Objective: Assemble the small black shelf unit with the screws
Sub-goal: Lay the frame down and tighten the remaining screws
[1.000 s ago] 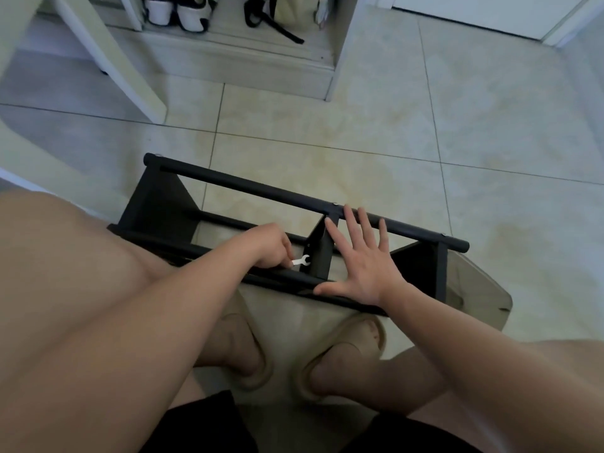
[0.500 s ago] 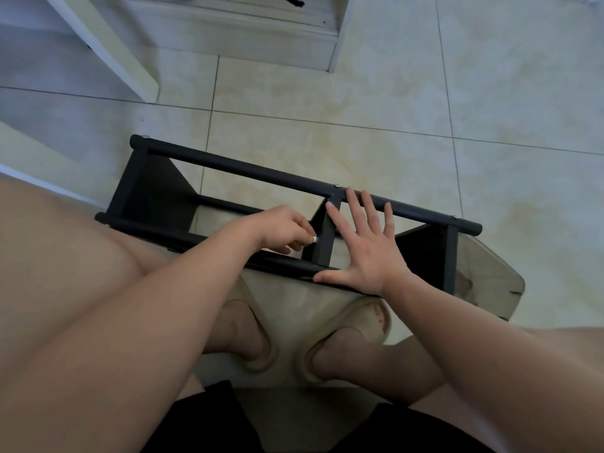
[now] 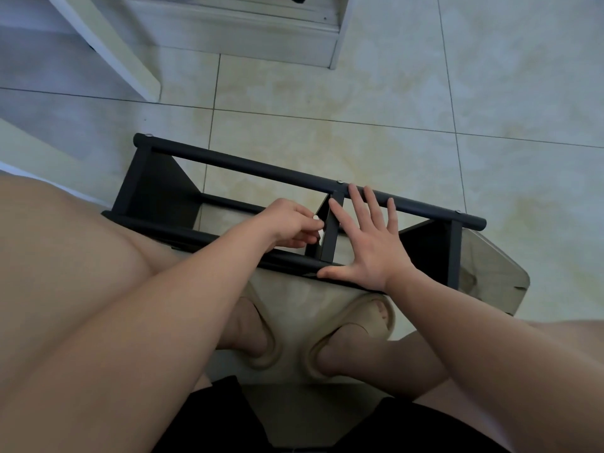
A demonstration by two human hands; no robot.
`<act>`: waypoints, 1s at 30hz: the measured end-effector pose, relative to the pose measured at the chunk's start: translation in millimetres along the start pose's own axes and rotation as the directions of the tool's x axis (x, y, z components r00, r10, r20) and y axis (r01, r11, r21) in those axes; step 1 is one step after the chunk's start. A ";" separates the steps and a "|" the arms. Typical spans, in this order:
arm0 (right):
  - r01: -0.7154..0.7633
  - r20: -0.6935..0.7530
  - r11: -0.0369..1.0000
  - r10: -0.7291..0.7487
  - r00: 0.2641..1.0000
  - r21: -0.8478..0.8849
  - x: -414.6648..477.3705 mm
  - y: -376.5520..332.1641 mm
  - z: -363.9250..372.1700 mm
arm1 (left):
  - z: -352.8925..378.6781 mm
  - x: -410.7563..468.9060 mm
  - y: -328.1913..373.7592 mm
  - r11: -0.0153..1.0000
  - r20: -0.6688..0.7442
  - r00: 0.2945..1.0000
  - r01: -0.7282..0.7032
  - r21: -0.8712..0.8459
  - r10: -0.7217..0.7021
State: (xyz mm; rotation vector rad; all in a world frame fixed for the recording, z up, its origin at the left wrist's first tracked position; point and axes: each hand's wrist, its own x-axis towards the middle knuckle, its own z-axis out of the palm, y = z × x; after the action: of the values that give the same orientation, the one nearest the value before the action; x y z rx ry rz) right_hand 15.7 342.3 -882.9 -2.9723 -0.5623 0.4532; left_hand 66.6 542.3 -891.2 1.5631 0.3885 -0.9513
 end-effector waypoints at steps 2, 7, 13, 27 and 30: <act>0.001 -0.007 1.000 -0.001 1.000 0.007 -0.4 0.0 0.0 | 1.2 -0.4 0.3 1.000 0.012 1.000 -0.011 0.027 0.011; 0.000 -0.012 1.000 0.000 1.000 0.008 -0.8 -0.2 0.0 | 2.4 -0.2 0.4 0.998 0.016 0.999 -0.035 0.051 0.034; 0.001 -0.011 1.000 -0.001 1.000 0.006 -1.1 -0.7 -0.3 | -0.4 0.7 -0.8 0.999 0.025 0.999 -0.037 0.024 0.036; 0.004 -0.010 1.000 -0.004 1.000 0.007 -1.0 0.0 -0.4 | 1.1 1.4 0.1 0.997 -0.033 0.997 -0.061 0.044 0.063; 0.004 -0.012 1.000 -0.004 1.000 0.006 -1.2 0.1 -0.6 | 0.2 -0.1 1.7 0.996 -0.004 0.999 -0.044 0.080 0.045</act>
State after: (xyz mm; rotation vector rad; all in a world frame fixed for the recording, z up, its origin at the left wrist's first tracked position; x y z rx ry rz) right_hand 14.8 341.8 -881.9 -2.9650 -0.5648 0.4350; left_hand 67.7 541.7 -890.0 1.6404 0.3216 -0.9382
